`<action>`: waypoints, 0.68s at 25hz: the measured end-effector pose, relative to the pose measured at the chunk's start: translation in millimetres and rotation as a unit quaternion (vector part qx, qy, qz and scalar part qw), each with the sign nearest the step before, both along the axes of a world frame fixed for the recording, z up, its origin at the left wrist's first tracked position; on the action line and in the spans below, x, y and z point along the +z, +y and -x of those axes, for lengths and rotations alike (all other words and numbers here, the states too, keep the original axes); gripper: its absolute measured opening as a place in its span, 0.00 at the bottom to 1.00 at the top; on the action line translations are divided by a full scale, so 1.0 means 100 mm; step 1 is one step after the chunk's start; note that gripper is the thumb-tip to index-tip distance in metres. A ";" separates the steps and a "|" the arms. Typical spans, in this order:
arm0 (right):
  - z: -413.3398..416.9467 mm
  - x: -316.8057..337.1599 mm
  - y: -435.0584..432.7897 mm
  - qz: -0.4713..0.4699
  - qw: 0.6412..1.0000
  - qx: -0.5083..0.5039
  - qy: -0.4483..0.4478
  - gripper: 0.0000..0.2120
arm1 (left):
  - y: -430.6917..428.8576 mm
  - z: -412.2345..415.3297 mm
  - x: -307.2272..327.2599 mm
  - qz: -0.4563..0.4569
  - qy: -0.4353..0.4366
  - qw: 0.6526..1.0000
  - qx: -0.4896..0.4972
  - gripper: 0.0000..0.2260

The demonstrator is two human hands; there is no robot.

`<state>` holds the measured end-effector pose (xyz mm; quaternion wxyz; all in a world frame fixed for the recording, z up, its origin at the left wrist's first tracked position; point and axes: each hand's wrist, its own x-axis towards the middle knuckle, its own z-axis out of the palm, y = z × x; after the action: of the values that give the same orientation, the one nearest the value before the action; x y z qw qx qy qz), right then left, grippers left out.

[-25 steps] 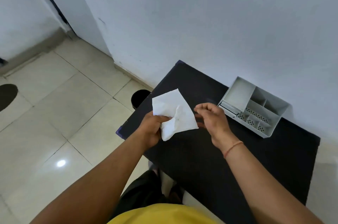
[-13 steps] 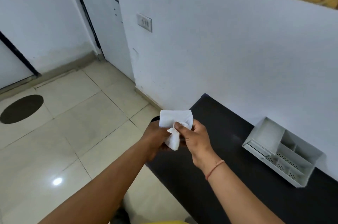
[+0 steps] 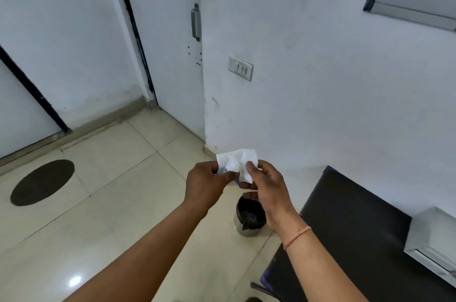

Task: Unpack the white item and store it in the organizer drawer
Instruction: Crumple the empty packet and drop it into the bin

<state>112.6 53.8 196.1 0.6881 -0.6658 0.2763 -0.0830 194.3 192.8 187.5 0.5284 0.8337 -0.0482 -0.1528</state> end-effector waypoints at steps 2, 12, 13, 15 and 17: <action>-0.19 0.00 0.02 0.055 0.998 0.013 -0.019 0.10 | -0.06 -0.27 0.03 0.002 -0.016 1.000 -0.012 0.07; -1.09 -0.53 -0.93 0.056 0.984 -0.164 0.027 0.09 | -1.05 -1.32 -0.34 0.039 0.081 0.957 -0.277 0.25; -1.17 -0.61 -1.04 0.031 0.980 -0.194 0.038 0.07 | -1.15 -1.47 -0.42 0.032 0.088 0.955 -0.281 0.25; -1.27 -0.79 -1.20 0.001 0.968 -0.245 0.062 0.05 | -1.32 -1.75 -0.60 0.014 0.103 0.954 -0.281 0.23; -1.30 -0.93 -1.32 -0.017 0.953 -0.291 0.084 0.03 | -1.52 -1.97 -0.77 -0.002 0.128 0.950 -0.283 0.20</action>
<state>243.0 -78.3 103.2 0.6194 -0.5494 0.5165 -0.2186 391.3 41.1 110.5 0.4634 0.7603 -0.2136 -0.4020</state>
